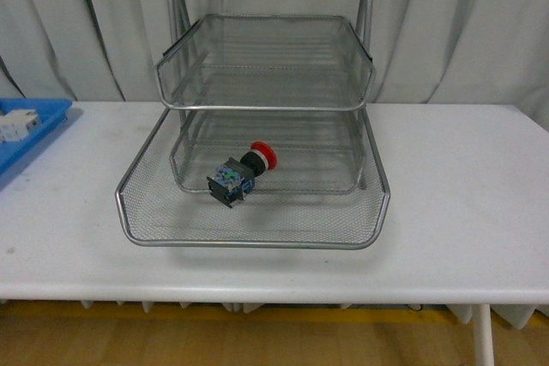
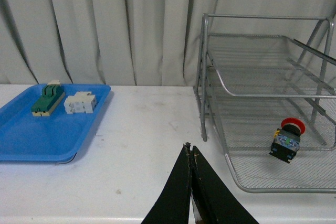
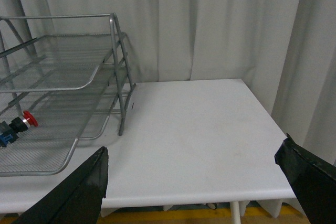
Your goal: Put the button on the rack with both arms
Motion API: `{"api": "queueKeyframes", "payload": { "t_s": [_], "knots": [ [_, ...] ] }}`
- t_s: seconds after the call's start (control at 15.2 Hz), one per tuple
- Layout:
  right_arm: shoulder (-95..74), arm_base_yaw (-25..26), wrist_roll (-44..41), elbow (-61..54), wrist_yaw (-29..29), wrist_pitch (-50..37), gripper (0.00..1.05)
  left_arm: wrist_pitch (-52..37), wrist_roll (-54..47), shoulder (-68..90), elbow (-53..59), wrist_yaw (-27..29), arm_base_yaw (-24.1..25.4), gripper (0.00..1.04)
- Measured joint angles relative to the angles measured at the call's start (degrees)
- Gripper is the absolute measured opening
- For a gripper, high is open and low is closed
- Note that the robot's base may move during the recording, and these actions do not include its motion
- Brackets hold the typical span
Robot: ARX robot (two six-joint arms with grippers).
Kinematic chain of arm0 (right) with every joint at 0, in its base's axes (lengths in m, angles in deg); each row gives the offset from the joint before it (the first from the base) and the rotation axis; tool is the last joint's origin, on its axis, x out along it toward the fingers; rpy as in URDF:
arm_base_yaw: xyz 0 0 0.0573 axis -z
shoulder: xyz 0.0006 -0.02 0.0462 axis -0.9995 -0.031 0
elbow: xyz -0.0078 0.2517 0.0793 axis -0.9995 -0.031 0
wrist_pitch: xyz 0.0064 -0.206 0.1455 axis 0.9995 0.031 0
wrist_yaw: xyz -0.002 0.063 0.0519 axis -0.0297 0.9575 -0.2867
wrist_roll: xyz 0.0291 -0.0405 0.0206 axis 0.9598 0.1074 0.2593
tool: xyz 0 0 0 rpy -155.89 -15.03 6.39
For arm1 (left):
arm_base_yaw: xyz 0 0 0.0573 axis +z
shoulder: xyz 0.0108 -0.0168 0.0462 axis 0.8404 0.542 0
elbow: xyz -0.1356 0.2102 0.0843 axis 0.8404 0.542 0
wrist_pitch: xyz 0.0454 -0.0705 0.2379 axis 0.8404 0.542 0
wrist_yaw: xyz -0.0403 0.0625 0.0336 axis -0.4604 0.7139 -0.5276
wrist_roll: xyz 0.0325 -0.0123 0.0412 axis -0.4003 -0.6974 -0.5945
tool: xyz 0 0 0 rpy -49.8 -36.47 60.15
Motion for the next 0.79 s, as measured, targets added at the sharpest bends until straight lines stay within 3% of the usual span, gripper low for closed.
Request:
{"api": "queueKeyframes", "payload": {
  "t_s": [0.53, 0.66, 0.72, 0.79],
  "knots": [
    [0.0, 0.0, 0.0, 0.0, 0.0, 0.0, 0.98, 6.0, 0.0, -6.1, 0.0, 0.0, 0.0, 0.02],
    [0.0, 0.0, 0.0, 0.0, 0.0, 0.0, 0.98, 9.8, 0.0, -9.9, 0.0, 0.0, 0.0, 0.02],
    [0.0, 0.0, 0.0, 0.0, 0.0, 0.0, 0.98, 19.3, 0.0, -16.2, 0.0, -0.3, 0.0, 0.02],
    [0.0, 0.0, 0.0, 0.0, 0.0, 0.0, 0.98, 18.7, 0.0, -19.1, -0.1, -0.2, 0.0, 0.02]
  ]
}}
